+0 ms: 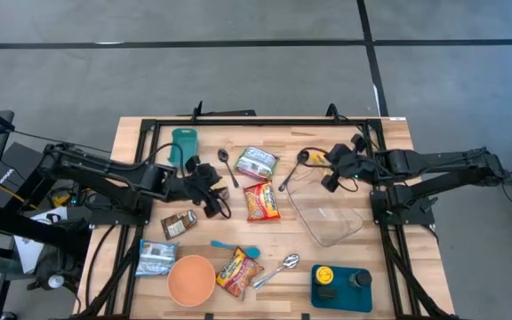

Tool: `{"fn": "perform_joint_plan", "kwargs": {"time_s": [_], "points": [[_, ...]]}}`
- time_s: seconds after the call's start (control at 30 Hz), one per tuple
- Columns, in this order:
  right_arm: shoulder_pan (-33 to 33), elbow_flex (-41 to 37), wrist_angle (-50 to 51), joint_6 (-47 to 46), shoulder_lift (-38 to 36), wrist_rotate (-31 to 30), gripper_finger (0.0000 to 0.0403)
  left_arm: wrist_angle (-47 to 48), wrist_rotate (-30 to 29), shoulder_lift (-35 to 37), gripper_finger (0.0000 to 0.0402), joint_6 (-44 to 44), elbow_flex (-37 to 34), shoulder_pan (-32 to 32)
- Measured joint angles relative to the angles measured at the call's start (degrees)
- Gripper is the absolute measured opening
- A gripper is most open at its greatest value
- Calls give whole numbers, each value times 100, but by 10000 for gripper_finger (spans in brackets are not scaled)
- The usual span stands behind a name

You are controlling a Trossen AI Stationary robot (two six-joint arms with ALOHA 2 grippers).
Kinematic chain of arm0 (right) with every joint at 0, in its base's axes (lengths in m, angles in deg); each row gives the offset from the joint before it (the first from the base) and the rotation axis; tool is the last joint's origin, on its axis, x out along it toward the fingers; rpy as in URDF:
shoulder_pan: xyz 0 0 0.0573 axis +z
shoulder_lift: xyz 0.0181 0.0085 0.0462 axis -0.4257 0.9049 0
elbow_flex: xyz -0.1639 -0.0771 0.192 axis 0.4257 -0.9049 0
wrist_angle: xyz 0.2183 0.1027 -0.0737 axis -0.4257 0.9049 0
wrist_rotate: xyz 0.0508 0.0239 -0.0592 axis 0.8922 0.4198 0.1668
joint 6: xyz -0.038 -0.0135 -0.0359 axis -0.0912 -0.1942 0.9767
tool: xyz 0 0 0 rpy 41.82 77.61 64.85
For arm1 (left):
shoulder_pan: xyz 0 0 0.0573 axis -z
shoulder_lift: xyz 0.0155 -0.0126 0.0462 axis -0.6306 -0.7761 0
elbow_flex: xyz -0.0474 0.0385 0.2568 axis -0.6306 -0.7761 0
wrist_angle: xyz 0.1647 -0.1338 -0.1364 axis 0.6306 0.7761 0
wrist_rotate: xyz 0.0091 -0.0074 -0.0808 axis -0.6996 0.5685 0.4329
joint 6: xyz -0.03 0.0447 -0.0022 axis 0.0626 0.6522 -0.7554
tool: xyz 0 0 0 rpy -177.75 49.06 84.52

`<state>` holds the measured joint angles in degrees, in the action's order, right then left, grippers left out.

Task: Pick & Place Food Item
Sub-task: Put the golden spice bottle into the blue bin

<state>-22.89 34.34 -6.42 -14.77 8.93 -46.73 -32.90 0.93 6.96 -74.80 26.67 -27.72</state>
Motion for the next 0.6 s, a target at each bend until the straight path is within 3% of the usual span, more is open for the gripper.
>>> {"fn": "perform_joint_plan", "kwargs": {"time_s": [0.3,0.6], "points": [[4,0,0,2,0,-3,1,932,161,-9,142,-792,0,-2],[4,0,1,20,0,-6,1,892,1122,-11,143,-1371,-432,-2]]}}
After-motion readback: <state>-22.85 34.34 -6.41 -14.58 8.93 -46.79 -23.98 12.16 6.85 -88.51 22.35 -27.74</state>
